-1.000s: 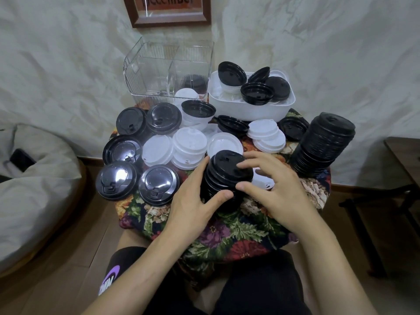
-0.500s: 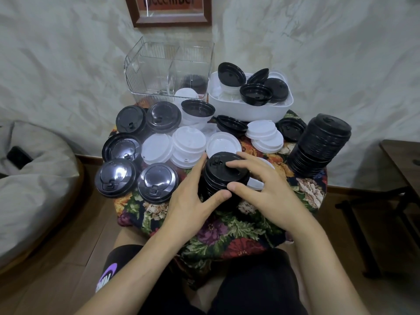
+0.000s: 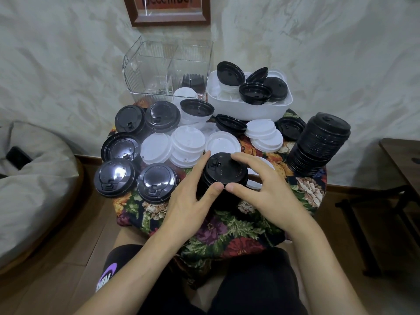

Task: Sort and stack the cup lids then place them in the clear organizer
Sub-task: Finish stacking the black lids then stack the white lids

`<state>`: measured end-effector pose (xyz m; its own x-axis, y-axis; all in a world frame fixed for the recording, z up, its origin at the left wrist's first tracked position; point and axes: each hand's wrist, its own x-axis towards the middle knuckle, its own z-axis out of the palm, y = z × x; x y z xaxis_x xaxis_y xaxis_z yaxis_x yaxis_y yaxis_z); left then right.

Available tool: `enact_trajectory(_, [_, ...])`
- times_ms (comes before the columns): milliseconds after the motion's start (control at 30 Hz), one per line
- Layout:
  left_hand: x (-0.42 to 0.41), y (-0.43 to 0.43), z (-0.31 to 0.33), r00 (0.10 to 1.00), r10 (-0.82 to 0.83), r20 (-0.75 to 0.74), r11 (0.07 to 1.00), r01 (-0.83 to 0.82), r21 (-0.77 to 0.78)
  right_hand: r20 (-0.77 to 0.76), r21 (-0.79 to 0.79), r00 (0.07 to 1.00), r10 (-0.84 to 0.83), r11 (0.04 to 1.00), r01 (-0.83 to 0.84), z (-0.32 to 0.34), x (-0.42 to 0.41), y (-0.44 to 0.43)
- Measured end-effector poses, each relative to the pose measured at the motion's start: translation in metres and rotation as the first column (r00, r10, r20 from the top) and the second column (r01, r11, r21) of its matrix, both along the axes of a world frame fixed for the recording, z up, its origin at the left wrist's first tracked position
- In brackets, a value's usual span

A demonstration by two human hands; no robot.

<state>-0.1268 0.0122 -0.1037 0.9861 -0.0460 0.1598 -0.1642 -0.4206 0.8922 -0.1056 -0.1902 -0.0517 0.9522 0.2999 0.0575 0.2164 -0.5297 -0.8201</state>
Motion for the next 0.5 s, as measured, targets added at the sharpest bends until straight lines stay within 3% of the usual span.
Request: enact_trajectory(500, [-0.001,-0.005,0.011,0.997,0.012,0.079,0.998,-0.017,0.067,-0.106,0.137,0.994,0.009,0.991,0.006,-0.013,0.004,-0.004])
